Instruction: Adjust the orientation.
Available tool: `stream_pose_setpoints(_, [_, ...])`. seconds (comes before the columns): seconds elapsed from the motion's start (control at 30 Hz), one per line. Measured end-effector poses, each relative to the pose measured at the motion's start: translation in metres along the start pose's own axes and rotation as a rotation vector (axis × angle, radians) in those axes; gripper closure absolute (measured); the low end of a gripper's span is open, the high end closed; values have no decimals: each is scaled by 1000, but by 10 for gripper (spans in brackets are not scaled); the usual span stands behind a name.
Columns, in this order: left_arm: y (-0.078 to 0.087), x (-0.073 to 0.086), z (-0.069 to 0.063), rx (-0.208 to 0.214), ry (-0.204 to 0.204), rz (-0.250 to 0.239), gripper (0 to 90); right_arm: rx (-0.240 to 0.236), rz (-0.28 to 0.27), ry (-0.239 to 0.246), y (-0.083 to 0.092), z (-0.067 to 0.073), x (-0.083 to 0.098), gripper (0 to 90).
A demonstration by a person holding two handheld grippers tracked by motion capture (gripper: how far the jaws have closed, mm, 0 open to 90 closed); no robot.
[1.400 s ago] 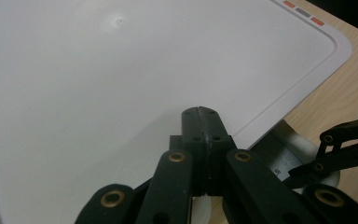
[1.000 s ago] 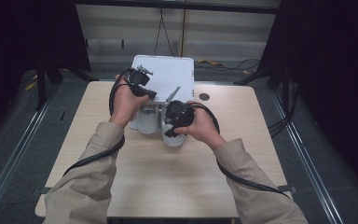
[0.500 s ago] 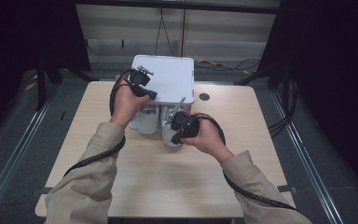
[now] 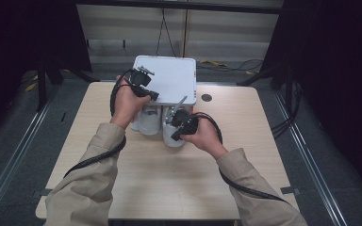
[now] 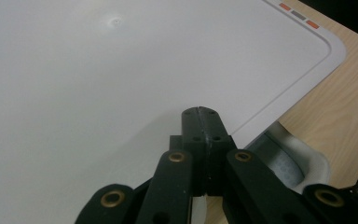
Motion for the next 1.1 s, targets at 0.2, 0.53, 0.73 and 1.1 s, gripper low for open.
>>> stream_pose_setpoints(0.2, [0, 0, 0, -1, 0, -4, 900, 28, -6, 6, -3, -6, -9, 900])
stream_pose_setpoints(0.53, [0, 1, 1, 9, 8, -5, 900, 45, -21, -10, -8, -12, -20, 900])
stream_pose_setpoints(0.73, [0, 1, 2, 14, 13, -6, 900, 51, -39, -17, -10, -14, -26, 900])
stream_pose_setpoints(1.1, [0, 1, 2, 14, 17, -12, 900, 66, -30, -6, -13, -17, -30, 900])
Point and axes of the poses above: each handheld gripper's, and its own axes: y roughly backward along the jaws, x roughly out of its underside, z roughly to its left, the point moved 2 cm from there along -y, roughly forward along the jaws, and after that the axes turned 6 degrees about -y, right-handed, at the moved point
